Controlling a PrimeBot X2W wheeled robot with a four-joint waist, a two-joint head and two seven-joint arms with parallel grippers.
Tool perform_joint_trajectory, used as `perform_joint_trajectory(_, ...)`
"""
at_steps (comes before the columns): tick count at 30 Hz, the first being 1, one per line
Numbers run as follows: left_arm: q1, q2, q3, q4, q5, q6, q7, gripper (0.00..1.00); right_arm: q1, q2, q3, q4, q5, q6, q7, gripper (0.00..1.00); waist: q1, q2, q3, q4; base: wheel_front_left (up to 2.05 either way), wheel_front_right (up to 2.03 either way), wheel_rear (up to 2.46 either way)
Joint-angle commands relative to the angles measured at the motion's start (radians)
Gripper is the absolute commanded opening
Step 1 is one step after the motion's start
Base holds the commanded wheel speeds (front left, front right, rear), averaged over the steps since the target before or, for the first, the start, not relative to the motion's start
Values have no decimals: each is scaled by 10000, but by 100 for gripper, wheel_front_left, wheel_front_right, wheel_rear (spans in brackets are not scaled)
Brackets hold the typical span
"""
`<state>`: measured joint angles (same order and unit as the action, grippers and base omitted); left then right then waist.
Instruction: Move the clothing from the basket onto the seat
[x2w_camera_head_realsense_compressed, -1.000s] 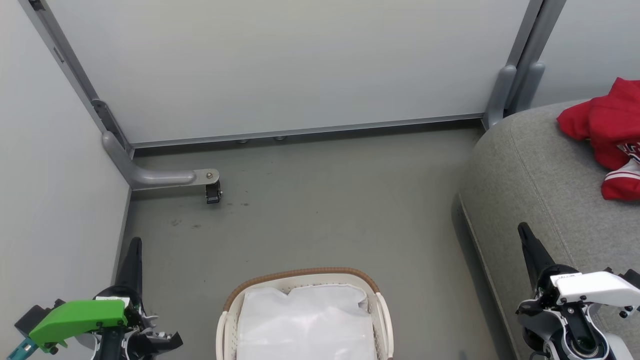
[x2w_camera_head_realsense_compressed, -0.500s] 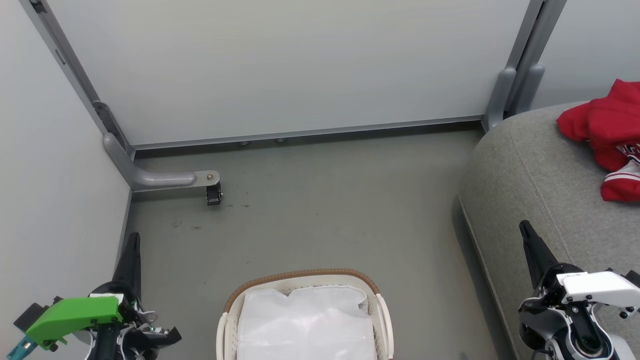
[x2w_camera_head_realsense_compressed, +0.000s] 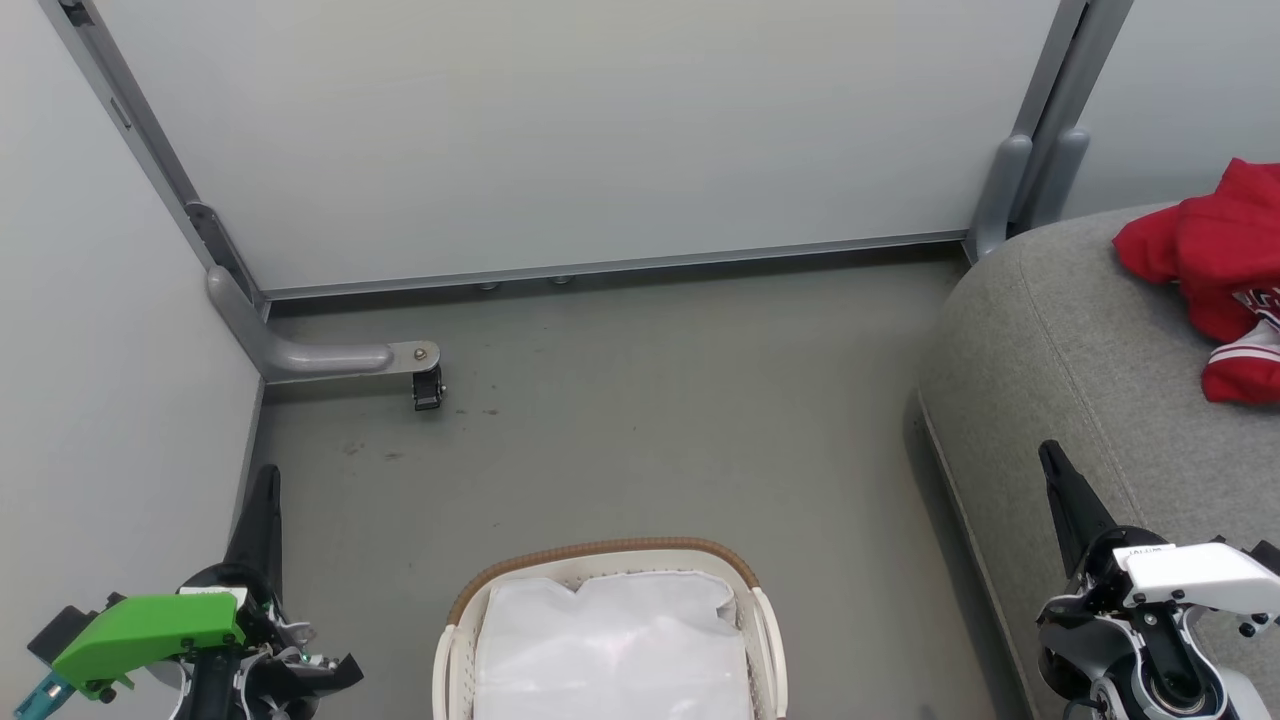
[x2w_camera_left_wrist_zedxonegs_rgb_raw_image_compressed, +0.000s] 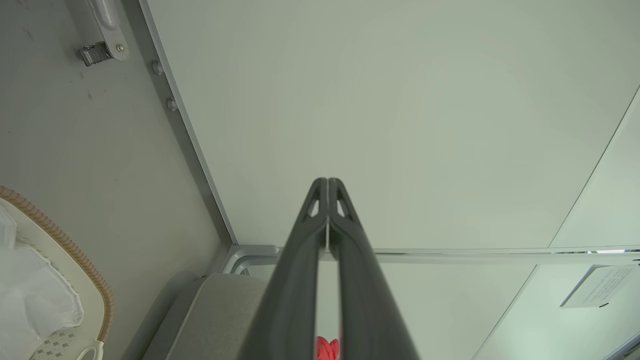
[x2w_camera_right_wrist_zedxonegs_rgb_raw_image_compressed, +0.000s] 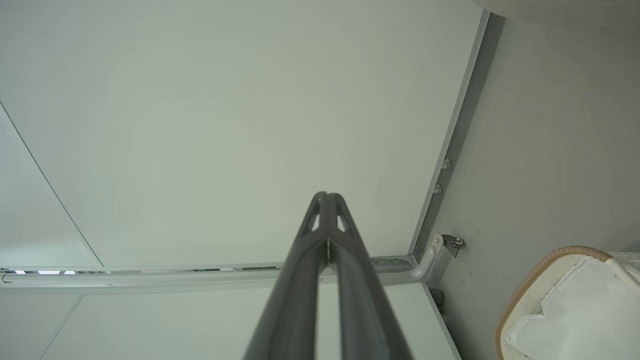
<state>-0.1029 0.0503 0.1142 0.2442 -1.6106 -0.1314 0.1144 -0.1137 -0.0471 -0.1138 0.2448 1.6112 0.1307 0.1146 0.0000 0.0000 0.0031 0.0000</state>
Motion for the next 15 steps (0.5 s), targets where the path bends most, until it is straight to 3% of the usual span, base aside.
perform_joint_trajectory(1,-109,-1,29,-10,-30,14,40,0,109,-59,-21,-32,34,0,27,0,0,0,0,0,0,0,0)
perform_joint_trajectory(15,-109,-2,29,-10,-29,14,41,0,108,-59,-20,-32,34,0,26,0,0,0,0,0,0,0,0)
